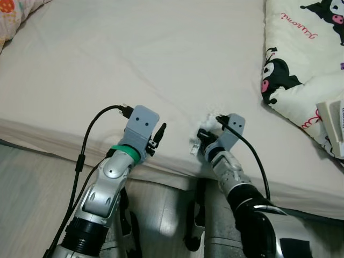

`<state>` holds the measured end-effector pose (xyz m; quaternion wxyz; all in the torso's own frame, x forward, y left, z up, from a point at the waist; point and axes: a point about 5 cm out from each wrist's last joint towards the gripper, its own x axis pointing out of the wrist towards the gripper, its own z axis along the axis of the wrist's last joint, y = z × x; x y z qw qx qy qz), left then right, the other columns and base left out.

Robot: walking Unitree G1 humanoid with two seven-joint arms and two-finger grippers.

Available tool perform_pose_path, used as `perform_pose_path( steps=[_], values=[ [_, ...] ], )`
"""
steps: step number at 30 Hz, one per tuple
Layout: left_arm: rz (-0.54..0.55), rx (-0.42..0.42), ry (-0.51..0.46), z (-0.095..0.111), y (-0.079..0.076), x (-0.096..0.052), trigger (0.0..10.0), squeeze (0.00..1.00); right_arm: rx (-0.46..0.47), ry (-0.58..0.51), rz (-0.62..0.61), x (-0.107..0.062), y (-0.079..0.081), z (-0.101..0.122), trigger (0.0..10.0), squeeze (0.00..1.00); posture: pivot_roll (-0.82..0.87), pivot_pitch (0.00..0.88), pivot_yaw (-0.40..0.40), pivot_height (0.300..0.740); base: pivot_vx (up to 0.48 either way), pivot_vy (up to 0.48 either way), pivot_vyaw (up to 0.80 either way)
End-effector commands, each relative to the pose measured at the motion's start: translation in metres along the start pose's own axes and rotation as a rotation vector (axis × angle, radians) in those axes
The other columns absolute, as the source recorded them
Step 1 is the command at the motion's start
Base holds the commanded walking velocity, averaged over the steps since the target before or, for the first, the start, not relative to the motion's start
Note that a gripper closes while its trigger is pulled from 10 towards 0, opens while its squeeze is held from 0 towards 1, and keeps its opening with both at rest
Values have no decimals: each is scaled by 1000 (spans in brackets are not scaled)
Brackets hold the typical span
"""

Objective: Clean up the room

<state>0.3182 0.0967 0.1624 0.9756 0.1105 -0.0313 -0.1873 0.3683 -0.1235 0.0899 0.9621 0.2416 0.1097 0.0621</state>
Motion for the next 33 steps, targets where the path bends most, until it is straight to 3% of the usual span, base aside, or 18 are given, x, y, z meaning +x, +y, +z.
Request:
perform_pose_path(
  steps=[1,3,5,10,11,13,14,15,17,18,21,23,24,26,33],
  values=[
    [8,-24,45,-11,3,-5,10000,0,22,80,-18,-9,-8,-27,0,0,-10,241,54,580,0,0,0],
    [17,-34,46,-11,5,-5,10000,0,11,53,-2,-10,-7,-26,0,0,-17,231,48,580,0,0,0],
    [56,-64,24,-5,11,-2,10000,0,-102,-23,49,-14,-4,-21,0,0,-26,204,34,580,0,0,0],
    [94,-91,-11,4,17,1,10000,0,-214,-91,91,-19,0,-20,0,0,-35,186,26,580,0,0,0],
    [119,-99,-37,10,20,2,10000,0,-280,-140,99,-24,0,-18,4902,0,-45,171,21,580,0,0,0],
    [119,-99,-37,10,20,2,10000,0,-280,-140,99,-24,0,-18,4902,0,-45,171,21,580,0,0,0],
    [145,-101,-64,15,24,1,10000,0,-338,-200,99,-30,0,-16,10000,0,-57,161,14,580,0,0,0],
    [170,-110,-67,13,26,-3,10000,0,-434,-289,75,-40,-3,-12,10000,0,-77,139,8,580,0,0,0],
    [170,-110,-67,13,26,-3,10000,0,-434,-289,75,-40,-3,-12,10000,0,-77,139,8,580,0,0,0],
    [195,-145,-24,-3,25,-12,10000,0,-595,-420,19,-55,-6,-4,10000,0,-106,107,-4,580,0,0,0],
    [195,-145,-24,-3,25,-12,10000,0,-595,-420,19,-55,-6,-4,10000,0,-106,107,-4,580,0,0,0],
    [239,-153,39,-26,27,-17,10000,0,-686,-502,-93,-61,-16,11,10000,0,-111,67,-24,580,0,0,0],
    [239,-153,39,-26,27,-17,10000,0,-686,-502,-93,-61,-16,11,10000,0,-111,67,-24,580,0,0,0],
    [313,-148,74,-43,39,-24,10000,0,-736,-584,-177,-61,-21,34,10000,0,-101,44,-46,580,0,0,0],
    [359,-146,91,-51,51,-29,10000,0,-752,-629,-184,-57,-20,50,10000,0,-78,28,-66,580,0,0,0]
  ],
)
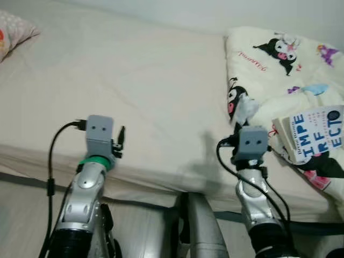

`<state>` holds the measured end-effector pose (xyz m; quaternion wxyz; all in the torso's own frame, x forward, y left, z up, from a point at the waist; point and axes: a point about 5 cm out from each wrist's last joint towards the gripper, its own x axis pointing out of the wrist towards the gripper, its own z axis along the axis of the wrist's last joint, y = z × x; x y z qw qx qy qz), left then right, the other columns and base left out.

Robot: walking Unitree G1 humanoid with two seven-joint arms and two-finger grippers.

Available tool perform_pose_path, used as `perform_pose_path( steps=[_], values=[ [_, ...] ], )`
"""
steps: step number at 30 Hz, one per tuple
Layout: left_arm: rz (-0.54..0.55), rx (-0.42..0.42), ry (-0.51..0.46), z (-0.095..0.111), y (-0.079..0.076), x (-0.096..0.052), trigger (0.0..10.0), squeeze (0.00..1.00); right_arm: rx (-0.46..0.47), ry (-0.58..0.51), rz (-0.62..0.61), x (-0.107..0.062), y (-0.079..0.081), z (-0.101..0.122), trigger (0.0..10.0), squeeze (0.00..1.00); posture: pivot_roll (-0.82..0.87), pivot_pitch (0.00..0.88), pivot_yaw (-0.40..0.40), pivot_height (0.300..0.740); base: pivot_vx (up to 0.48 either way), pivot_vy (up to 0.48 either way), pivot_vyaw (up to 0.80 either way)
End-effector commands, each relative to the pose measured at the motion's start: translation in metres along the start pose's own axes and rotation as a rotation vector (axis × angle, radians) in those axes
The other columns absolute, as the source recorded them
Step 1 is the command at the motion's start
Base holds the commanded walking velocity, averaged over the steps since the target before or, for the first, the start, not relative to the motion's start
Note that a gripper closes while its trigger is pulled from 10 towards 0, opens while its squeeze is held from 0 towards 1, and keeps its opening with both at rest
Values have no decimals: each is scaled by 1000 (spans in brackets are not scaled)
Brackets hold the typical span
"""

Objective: Clean up the room

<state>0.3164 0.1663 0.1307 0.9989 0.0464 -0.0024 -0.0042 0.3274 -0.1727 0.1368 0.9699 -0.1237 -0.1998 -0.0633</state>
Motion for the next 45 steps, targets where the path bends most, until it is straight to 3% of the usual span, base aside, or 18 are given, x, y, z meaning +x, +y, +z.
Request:
perform_pose_path(
  steps=[1,6,9,16,25,32,41,45],
  values=[
    [-2,-6,12,-5,0,-2,10000,0,6,-1,-4,3,-2,0,10000,0,-72,29,-67,580,0,0,0],
    [-2,2,-10,0,0,-1,10000,0,22,-16,-24,5,-3,4,10000,0,-74,28,-53,590,0,0,0],
    [-54,13,-49,9,-10,4,10000,0,77,43,-54,-11,-2,-5,10000,0,-94,35,-32,609,0,0,0],
    [-91,11,-22,4,-15,3,10000,0,107,74,-43,-20,-4,-9,10000,0,-96,39,-29,628,0,0,0],
    [-161,-30,13,0,-32,0,10000,0,99,55,17,-16,-1,-4,10000,0,-89,39,-24,657,0,0,0],
    [-186,-9,-3,1,-39,1,10000,0,101,54,19,-17,-2,-2,10000,0,-110,40,-19,671,0,0,0],
    [-155,14,-69,9,-43,5,10000,0,119,93,9,-23,-5,-8,10000,0,-107,36,-19,696,0,0,0],
    [-132,60,-112,11,-44,4,10000,0,120,102,19,-23,-1,-9,10000,0,-106,34,-19,710,0,0,0]
  ],
)
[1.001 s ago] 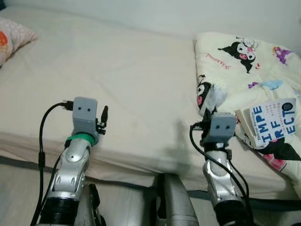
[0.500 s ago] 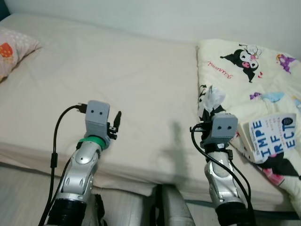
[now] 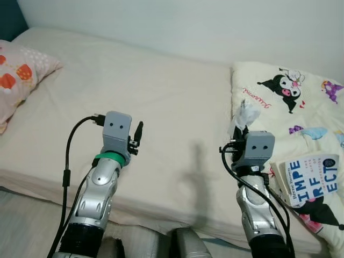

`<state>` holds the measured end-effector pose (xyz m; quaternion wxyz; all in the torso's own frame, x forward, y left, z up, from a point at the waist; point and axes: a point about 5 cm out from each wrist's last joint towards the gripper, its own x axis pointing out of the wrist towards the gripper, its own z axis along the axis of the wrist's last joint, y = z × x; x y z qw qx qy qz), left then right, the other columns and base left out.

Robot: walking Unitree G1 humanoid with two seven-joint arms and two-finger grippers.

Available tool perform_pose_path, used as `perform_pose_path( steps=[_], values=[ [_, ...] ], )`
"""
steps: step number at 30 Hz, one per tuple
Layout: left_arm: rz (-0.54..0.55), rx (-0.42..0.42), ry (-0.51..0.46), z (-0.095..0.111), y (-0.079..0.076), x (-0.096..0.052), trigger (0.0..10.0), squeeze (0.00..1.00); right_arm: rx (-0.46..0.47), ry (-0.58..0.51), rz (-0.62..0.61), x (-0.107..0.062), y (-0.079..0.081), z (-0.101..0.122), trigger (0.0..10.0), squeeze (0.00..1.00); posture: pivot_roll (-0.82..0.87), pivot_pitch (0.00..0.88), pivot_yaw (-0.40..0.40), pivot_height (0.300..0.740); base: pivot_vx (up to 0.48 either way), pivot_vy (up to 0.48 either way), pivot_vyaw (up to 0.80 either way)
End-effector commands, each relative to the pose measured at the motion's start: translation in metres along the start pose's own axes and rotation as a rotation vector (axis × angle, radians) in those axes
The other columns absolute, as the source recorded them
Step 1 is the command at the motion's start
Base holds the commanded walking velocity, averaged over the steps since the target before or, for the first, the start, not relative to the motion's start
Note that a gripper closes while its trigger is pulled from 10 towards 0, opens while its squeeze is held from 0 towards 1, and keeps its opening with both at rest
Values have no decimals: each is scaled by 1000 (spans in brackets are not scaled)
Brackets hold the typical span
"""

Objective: Clean up the room

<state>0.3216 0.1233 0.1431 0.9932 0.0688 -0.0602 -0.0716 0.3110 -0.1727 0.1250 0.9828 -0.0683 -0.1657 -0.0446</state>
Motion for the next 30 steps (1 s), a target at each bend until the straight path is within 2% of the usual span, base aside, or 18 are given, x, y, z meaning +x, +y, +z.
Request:
perform_pose_path(
  steps=[1,8,20,30],
  values=[
    [0,17,7,-6,-3,-3,10000,0,7,34,-3,-4,0,-6,10000,0,-106,34,-18,715,0,0,0],
    [15,21,10,-12,-3,-6,10000,0,8,53,5,-7,0,-8,10000,0,-105,35,-18,740,0,0,0],
    [25,24,1,-12,-3,-5,10000,0,15,55,8,-7,2,-8,10000,0,-107,36,-20,740,0,0,0],
    [-15,9,6,-14,-8,-7,10000,0,24,65,10,-12,5,-11,10000,0,-107,38,-16,740,0,0,0]
  ],
)
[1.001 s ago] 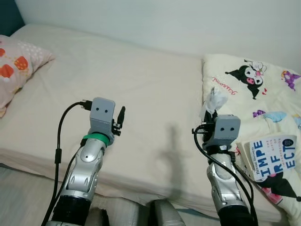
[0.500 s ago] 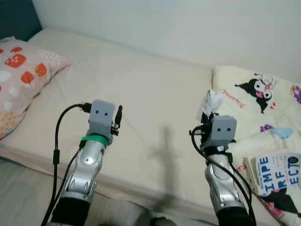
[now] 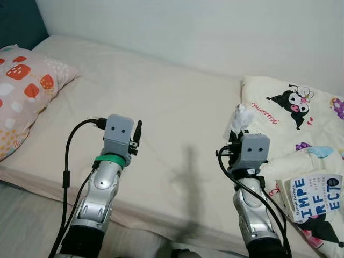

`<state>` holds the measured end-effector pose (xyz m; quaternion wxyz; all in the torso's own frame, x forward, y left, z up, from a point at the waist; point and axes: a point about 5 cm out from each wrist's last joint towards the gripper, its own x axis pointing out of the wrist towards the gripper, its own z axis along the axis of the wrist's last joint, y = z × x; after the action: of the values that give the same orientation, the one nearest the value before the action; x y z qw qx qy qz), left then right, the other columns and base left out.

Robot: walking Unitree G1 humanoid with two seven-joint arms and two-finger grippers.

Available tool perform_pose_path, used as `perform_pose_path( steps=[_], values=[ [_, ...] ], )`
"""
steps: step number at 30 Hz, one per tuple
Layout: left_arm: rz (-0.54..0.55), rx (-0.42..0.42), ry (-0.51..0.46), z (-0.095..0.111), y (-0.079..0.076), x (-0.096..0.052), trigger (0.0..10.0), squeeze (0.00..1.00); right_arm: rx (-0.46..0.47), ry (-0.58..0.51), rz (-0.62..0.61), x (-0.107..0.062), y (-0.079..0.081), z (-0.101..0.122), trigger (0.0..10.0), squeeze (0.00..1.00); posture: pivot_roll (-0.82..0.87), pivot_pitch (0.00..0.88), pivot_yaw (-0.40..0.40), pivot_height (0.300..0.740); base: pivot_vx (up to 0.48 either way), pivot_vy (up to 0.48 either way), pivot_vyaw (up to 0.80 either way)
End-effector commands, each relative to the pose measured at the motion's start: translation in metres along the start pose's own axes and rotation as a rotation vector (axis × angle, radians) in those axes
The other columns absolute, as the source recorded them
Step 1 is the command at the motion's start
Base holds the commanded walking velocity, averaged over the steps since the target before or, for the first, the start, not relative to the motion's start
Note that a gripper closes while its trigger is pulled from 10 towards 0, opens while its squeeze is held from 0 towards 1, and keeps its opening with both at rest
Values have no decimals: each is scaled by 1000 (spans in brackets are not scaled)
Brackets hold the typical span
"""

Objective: Clean up the room

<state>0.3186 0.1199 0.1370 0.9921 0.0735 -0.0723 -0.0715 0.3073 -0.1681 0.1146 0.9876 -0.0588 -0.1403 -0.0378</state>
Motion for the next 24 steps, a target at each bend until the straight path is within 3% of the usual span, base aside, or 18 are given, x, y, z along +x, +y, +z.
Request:
perform_pose_path(
  steps=[1,24],
  values=[
    [-16,-2,29,-9,-3,-4,10000,0,5,13,-4,-4,-1,-3,10000,0,-107,38,-16,740,0,0,0],
    [-28,7,15,-6,-4,-3,10000,0,1,-5,1,-2,2,0,10000,0,-109,30,-9,740,-331,0,0]
  ],
)
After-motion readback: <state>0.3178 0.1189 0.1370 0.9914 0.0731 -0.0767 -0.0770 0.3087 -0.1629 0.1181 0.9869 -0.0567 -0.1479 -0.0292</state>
